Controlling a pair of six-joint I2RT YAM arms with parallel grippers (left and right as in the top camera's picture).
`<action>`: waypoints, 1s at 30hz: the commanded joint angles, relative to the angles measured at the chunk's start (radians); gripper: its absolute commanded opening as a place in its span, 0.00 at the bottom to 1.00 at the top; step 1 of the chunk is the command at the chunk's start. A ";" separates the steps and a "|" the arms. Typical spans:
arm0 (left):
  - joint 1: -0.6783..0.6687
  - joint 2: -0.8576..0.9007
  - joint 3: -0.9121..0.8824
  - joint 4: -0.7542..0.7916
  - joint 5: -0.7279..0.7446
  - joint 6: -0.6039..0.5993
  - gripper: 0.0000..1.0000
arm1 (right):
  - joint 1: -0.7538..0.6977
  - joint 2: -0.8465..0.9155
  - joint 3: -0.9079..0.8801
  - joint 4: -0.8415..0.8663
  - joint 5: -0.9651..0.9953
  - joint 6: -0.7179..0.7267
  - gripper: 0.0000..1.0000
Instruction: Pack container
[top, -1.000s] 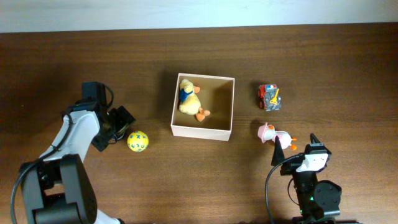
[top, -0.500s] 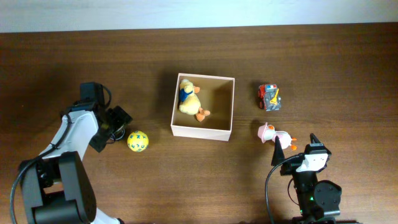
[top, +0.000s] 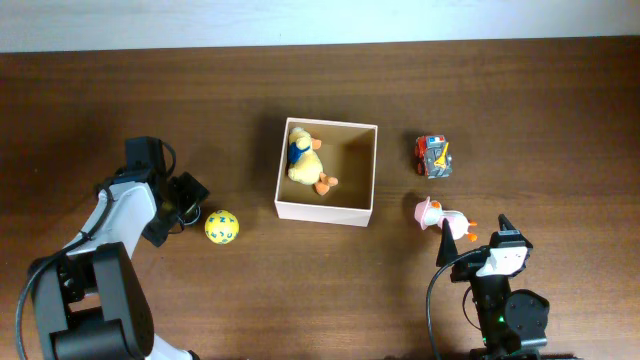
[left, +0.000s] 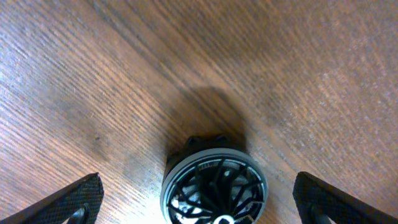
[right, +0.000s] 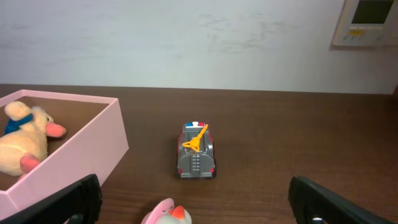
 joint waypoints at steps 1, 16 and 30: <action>0.006 0.038 -0.008 0.020 -0.010 -0.006 1.00 | -0.002 -0.008 -0.005 -0.008 0.009 0.004 0.99; 0.006 0.116 -0.008 0.061 0.035 -0.006 0.92 | -0.002 -0.008 -0.005 -0.008 0.009 0.004 0.99; 0.006 0.116 -0.008 0.049 0.156 -0.006 0.89 | -0.002 -0.008 -0.005 -0.008 0.008 0.004 0.99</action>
